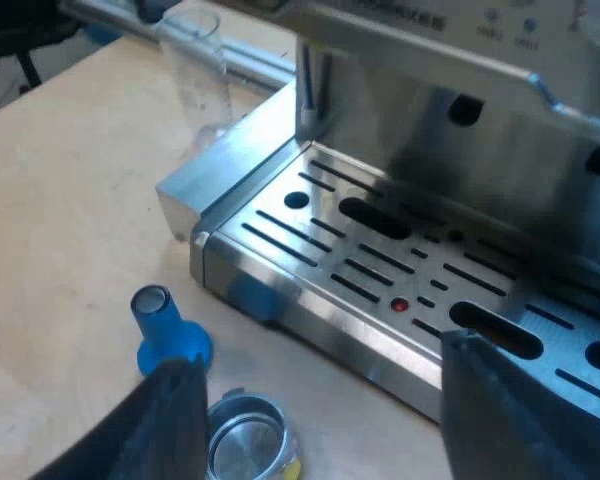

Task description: Grind coffee beans and then tamp

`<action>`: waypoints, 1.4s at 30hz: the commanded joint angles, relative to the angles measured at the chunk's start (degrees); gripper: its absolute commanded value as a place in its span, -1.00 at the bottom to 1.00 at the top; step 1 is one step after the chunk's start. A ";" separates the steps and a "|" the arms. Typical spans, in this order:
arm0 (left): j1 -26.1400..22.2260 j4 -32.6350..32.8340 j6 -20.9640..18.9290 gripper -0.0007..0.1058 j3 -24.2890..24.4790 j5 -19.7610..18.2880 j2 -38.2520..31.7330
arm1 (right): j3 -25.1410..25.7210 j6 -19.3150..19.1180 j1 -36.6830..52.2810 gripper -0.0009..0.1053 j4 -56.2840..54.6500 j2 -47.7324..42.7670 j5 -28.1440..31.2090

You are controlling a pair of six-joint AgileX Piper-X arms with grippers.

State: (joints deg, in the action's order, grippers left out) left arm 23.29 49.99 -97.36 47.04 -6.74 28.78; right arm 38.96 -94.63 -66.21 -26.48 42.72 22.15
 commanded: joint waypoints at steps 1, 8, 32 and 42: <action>0.02 0.38 -0.22 0.75 5.29 0.53 -0.12 | 0.79 -0.73 2.96 0.03 0.07 -0.95 -3.63; -0.93 -0.20 -0.37 0.75 5.36 2.63 1.75 | 0.85 -0.29 21.86 0.03 -0.68 -4.65 -14.92; -16.16 4.23 -1.32 0.75 5.36 -5.38 3.72 | 0.85 -12.24 60.29 0.03 -23.91 -15.78 -26.44; -16.16 5.64 -1.32 0.75 5.07 -5.38 -0.89 | 0.85 -12.24 63.56 0.03 -25.06 -20.73 -28.83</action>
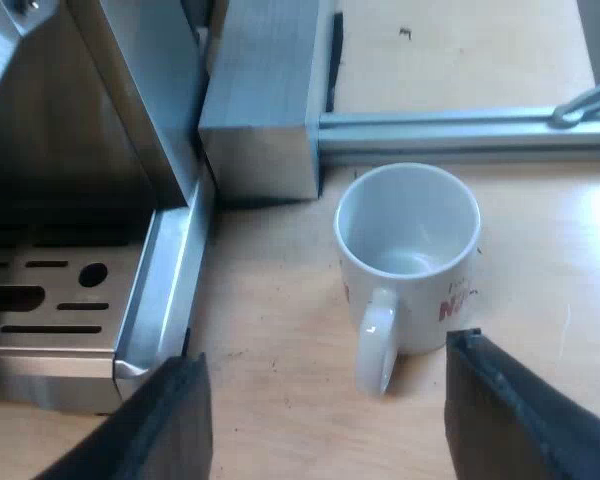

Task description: Grind coffee beans and then tamp

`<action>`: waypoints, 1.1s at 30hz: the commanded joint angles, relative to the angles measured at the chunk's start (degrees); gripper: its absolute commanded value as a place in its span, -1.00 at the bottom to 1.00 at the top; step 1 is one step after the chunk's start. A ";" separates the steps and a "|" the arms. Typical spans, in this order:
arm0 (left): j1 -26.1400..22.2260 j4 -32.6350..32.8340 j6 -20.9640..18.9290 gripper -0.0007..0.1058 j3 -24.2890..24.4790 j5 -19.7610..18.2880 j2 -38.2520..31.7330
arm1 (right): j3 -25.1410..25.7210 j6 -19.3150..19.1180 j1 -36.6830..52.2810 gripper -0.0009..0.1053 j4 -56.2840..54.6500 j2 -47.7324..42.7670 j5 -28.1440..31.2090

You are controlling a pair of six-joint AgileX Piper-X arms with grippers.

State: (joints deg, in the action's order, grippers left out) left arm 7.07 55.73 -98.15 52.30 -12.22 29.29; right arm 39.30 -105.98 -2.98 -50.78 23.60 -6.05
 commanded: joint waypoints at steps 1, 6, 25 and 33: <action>0.06 -0.12 -0.53 0.75 -0.27 0.09 -1.75 | 0.51 -0.89 0.33 0.03 -1.01 -2.22 -0.64; 0.06 0.11 -0.53 0.75 -1.41 0.09 -7.29 | 0.51 -0.89 0.33 0.03 -1.40 -10.58 2.88; 0.06 0.21 0.71 0.75 -6.84 0.09 -26.82 | 3.19 -0.59 0.13 0.03 -4.97 -26.64 1.35; 0.06 7.72 0.71 0.75 -8.88 0.09 -34.45 | 3.45 -0.59 0.13 0.03 -6.15 -26.77 -0.51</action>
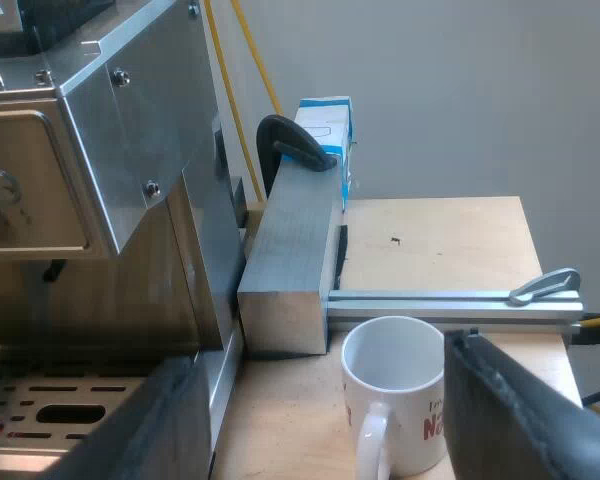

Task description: Grind coffee beans and then tamp

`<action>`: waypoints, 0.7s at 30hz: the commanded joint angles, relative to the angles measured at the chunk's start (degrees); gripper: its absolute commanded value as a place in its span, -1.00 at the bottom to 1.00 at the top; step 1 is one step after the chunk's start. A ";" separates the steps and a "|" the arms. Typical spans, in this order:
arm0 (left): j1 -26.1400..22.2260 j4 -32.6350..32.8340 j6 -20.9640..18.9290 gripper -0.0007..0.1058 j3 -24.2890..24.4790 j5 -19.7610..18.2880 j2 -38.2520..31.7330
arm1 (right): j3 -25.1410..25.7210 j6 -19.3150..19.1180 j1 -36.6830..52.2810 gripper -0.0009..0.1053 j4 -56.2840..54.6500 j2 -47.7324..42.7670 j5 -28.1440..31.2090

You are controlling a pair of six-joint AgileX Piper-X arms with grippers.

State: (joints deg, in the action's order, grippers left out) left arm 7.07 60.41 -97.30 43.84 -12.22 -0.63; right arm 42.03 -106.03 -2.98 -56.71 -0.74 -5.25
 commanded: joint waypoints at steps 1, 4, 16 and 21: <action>0.06 3.55 -0.14 0.75 -0.43 0.09 -4.76 | 0.56 -0.55 0.13 0.03 -0.24 -2.42 -1.42; 0.06 6.09 -0.14 0.75 -0.40 0.09 -6.10 | 0.53 -0.55 0.13 0.03 -1.53 -2.42 -1.51; 0.06 8.52 -0.14 0.75 -1.17 1.45 -8.24 | -0.03 -0.55 0.13 0.03 -4.03 -2.42 -4.44; 0.06 2.31 -0.14 0.75 -5.32 3.86 -8.13 | -2.39 -0.55 0.13 0.03 -3.92 -2.42 -6.18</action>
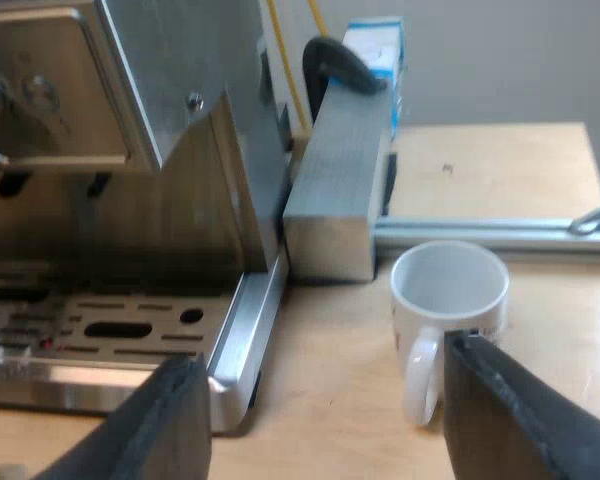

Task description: Grind coffee beans and then tamp

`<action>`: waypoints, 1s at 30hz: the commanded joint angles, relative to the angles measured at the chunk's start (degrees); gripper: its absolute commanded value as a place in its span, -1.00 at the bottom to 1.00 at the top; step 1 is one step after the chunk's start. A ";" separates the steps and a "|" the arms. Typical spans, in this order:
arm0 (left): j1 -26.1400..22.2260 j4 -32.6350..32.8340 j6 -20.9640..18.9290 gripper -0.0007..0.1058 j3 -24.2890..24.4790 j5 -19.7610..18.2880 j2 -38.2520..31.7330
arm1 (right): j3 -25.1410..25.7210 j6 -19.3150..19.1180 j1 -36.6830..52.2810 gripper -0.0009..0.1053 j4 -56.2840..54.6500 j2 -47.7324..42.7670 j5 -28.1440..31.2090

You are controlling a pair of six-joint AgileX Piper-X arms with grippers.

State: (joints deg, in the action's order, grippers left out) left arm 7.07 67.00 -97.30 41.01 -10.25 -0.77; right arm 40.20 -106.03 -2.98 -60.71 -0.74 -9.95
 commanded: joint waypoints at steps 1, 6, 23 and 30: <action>0.06 -4.74 -0.14 0.75 -2.80 1.88 -7.99 | -1.19 -0.55 0.13 0.03 0.08 -2.32 -2.08; 0.06 -7.94 -0.14 0.75 -6.11 1.88 -7.99 | -4.77 -0.55 0.13 0.03 0.08 -2.32 -3.29; 0.06 -8.69 -0.14 0.75 -11.51 1.88 -7.88 | -9.55 -0.55 0.13 0.03 0.52 -2.32 -3.29; 0.06 -8.69 -0.14 0.75 -11.51 1.61 -7.88 | -9.55 0.21 0.13 0.03 0.52 -2.32 -3.18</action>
State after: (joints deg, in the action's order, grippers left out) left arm 7.07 59.17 -97.30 29.39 -9.22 -0.76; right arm 30.38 -105.77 -2.98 -60.70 -0.74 -12.54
